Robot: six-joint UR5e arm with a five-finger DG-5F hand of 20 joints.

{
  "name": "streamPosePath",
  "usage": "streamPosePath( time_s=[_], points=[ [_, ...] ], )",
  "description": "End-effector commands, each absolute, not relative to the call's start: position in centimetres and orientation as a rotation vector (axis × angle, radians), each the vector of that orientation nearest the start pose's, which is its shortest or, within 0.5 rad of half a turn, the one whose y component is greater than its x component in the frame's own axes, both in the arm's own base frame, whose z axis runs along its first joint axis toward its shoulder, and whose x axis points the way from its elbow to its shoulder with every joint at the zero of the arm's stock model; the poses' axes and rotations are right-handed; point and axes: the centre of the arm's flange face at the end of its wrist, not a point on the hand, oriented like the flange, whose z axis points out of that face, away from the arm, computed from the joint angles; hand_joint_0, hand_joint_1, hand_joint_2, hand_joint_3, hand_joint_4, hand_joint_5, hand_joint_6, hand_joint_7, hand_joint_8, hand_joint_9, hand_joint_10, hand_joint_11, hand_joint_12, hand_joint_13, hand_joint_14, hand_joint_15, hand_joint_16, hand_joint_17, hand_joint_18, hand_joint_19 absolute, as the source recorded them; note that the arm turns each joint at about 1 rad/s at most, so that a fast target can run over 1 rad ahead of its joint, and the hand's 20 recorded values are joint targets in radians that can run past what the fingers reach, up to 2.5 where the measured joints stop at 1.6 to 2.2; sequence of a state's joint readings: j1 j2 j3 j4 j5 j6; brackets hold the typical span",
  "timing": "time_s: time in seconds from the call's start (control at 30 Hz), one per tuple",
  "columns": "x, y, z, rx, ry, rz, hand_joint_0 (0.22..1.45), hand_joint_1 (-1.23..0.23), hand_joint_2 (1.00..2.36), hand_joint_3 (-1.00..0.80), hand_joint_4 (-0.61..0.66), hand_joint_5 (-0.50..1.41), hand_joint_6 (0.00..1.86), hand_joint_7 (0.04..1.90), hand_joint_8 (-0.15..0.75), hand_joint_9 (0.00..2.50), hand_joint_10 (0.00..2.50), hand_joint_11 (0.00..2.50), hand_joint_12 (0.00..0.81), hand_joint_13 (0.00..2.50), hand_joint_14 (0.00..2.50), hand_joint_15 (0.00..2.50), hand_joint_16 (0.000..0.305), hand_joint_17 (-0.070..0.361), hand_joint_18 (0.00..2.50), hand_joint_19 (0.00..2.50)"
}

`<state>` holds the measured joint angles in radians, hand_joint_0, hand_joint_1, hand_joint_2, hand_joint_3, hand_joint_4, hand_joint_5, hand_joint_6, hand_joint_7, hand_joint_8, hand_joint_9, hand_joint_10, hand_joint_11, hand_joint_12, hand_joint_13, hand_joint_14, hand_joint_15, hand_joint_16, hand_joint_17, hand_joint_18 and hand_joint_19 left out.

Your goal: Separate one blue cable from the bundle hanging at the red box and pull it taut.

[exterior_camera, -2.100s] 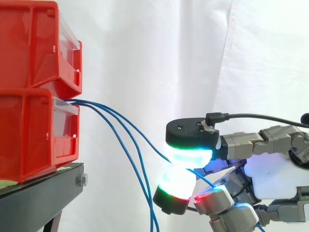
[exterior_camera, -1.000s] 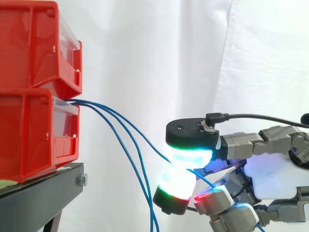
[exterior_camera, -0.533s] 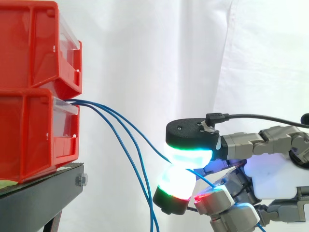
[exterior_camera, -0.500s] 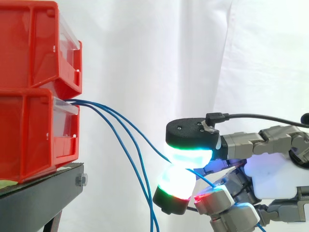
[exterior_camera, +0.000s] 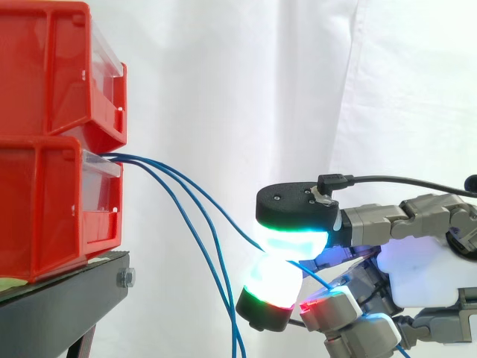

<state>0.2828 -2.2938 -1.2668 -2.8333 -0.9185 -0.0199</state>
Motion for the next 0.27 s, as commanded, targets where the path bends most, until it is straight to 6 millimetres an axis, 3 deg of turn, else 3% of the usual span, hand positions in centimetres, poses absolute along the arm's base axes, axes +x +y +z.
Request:
streamPosePath(
  time_s=[0.0,0.23],
  points=[
    [73.30,1.19,21.29,1.384,1.037,0.834,0.63,-0.74,1.02,0.05,0.06,-0.20,0.91,1.15,0.406,1.28,0.01,1.35,0.400,1.38,0.02,1.43,0.053,0.119,1.00,0.65],
    [73.30,1.19,21.29,1.384,1.037,0.834,0.63,-0.74,1.02,0.05,0.06,-0.20,0.91,1.14,0.405,1.28,0.01,1.35,0.392,1.38,0.02,1.43,0.053,0.119,1.00,0.66]
  ],
)
